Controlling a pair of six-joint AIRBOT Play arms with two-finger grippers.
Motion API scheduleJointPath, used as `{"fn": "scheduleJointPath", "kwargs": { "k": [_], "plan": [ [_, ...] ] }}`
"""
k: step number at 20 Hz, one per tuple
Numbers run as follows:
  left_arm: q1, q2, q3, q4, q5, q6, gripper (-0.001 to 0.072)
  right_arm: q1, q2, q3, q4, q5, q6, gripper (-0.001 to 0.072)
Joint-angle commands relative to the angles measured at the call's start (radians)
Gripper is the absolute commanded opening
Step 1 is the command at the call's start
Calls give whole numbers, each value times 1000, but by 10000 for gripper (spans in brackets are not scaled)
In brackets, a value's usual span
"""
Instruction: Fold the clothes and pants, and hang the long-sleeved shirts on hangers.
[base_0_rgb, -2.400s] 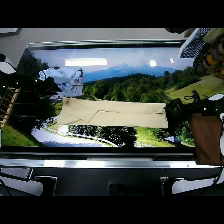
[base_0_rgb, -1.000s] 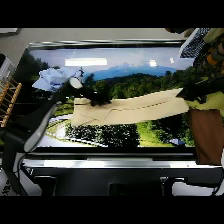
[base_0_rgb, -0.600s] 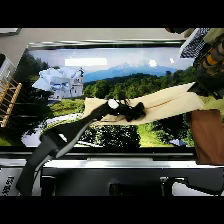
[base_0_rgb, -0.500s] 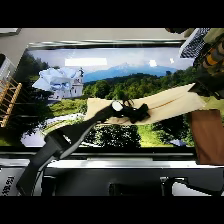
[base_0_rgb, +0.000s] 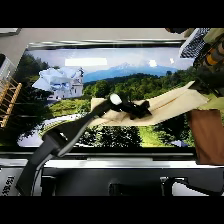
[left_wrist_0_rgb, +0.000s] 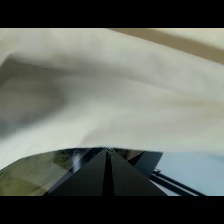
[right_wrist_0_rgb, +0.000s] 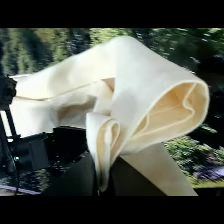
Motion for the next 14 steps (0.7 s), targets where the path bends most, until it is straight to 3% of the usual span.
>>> {"fn": "scheduleJointPath", "kwargs": {
  "k": [1,6,10,14],
  "plan": [
    [153,160,4,301,-259,-1,13,108,1,1,103,-66,-3,31],
    [418,456,4,632,-542,5,15,438,-11,0,92,-244,116,31],
    [612,624,4,665,-607,12,15,689,-78,0,-40,-370,246,31],
    [719,694,4,665,-610,23,16,821,-200,0,-134,-431,303,31]
  ]
}}
